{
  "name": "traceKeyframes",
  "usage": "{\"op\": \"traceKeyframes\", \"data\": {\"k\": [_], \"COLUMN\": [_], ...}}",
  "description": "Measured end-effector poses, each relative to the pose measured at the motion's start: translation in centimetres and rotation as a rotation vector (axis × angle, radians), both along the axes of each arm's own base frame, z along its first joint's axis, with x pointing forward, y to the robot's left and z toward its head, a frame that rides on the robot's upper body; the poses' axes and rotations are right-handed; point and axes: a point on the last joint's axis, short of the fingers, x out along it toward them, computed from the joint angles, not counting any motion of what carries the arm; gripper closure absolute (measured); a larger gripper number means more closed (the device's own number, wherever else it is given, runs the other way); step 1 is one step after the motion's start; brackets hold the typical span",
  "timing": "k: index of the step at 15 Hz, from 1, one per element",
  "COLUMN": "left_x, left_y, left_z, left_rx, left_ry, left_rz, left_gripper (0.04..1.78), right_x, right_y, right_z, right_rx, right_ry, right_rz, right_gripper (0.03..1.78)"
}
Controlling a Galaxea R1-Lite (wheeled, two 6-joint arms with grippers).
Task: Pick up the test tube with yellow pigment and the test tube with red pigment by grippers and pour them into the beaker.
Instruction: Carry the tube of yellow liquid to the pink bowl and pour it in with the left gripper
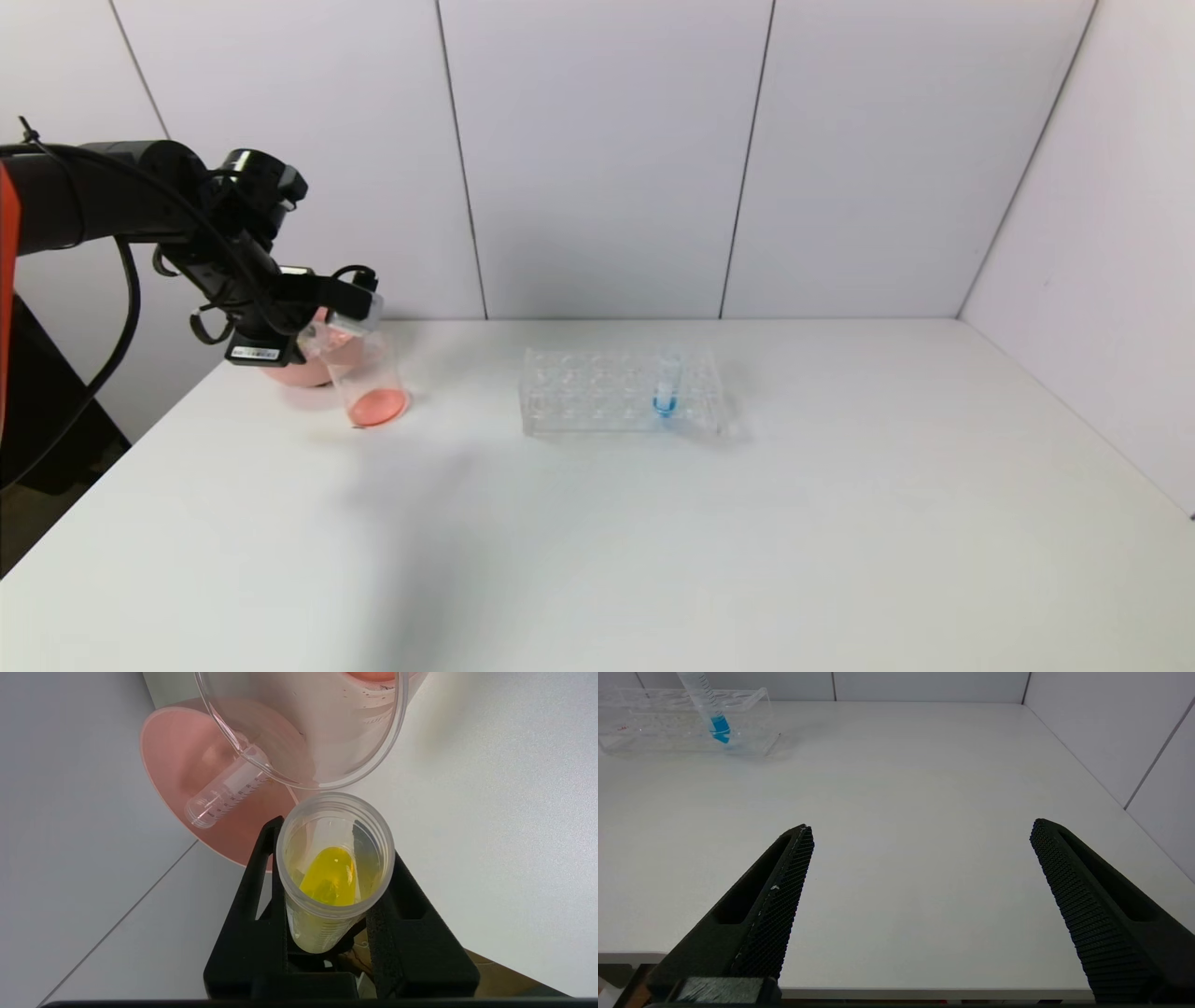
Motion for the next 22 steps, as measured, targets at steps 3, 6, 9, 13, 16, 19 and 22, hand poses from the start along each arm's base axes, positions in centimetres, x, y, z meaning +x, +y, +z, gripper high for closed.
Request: {"op": "traceKeyframes", "data": {"k": [3, 6, 9, 13, 16, 19, 22], "left_x": [0.1, 0.2, 0.3, 0.4, 0.5, 0.6, 0.9], "left_y": [0.0, -0.1, -0.4, -0.7, -0.8, -0.9, -1.5], "left_z": [-0.2, -0.4, -0.6, -0.6, -0.7, -0.8, -0.9], "left_rx": [0.020, 0.055, 0.074, 0.095, 0.113, 0.128, 0.139], "left_ry": [0.006, 0.013, 0.017, 0.018, 0.016, 0.014, 0.004], "left_rz": [0.019, 0.032, 0.035, 0.042, 0.051, 0.059, 0.059], "left_gripper": [1.33, 1.33, 1.33, 1.33, 1.33, 1.33, 1.33], "right_x": [0.0, 0.0, 0.0, 0.0, 0.0, 0.0, 0.0], "right_y": [0.0, 0.0, 0.0, 0.0, 0.0, 0.0, 0.0], "right_z": [0.0, 0.0, 0.0, 0.0, 0.0, 0.0, 0.0], "right_rx": [0.000, 0.000, 0.000, 0.000, 0.000, 0.000, 0.000], "right_ry": [0.000, 0.000, 0.000, 0.000, 0.000, 0.000, 0.000], "right_rz": [0.000, 0.000, 0.000, 0.000, 0.000, 0.000, 0.000], "right_gripper": [0.11, 0.11, 0.11, 0.11, 0.11, 0.11, 0.11]}}
